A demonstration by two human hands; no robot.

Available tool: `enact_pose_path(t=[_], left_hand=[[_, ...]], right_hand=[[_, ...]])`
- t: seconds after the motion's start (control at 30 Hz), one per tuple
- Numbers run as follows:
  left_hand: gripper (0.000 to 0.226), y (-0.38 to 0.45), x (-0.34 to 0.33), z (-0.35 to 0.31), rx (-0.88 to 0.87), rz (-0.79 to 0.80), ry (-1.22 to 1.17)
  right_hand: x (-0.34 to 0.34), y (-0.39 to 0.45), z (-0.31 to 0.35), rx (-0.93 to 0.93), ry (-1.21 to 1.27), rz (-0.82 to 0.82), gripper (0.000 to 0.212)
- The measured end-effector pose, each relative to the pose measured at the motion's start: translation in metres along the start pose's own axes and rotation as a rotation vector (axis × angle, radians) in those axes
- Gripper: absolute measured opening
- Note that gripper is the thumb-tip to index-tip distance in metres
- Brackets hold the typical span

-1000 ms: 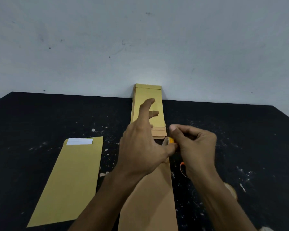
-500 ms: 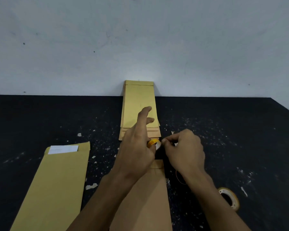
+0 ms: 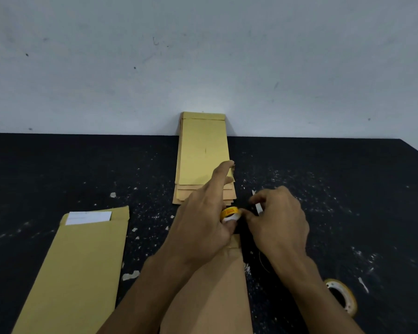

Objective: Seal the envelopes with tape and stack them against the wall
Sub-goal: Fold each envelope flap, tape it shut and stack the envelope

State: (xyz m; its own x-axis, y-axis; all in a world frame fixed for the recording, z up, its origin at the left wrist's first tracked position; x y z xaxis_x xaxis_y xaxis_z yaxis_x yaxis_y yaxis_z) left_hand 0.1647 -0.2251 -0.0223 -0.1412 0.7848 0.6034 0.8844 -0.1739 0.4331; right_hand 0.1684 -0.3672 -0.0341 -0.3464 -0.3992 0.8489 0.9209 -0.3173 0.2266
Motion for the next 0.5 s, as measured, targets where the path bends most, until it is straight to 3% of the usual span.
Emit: enact_pose_path(t=[0.1, 0.23, 0.3, 0.5], left_hand=[[0.093, 0.005, 0.019, -0.004, 0.067, -0.05, -0.153], [0.073, 0.011, 0.036, 0.0, 0.342, -0.066, -0.865], [0.072, 0.011, 0.037, -0.001, 0.382, -0.033, -1.073], [0.072, 0.008, 0.031, -0.013, 0.378, 0.013, -1.083]], right_hand=[[0.003, 0.004, -0.003, -0.005, 0.24, -0.012, 0.013], [0.023, 0.006, 0.004, -0.128, 0.913, 0.084, 0.01], [0.027, 0.004, 0.013, -0.164, 1.071, 0.146, 0.008], [0.033, -0.003, 0.022, -0.173, 1.192, 0.113, 0.011]])
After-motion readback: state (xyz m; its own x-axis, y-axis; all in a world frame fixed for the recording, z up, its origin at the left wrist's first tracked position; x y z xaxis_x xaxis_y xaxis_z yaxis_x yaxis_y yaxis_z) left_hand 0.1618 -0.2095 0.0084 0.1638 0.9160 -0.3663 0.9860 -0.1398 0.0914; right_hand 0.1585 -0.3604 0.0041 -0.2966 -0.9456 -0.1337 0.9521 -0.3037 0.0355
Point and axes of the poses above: each hand's wrist, its own y-axis towards the middle knuckle, its own x-axis out of the back of the hand, z = x × y, the point moved 8 cm from there along y, towards the middle knuckle, and after that the axes turned 6 degrees about -z, right-handed, at the moved point
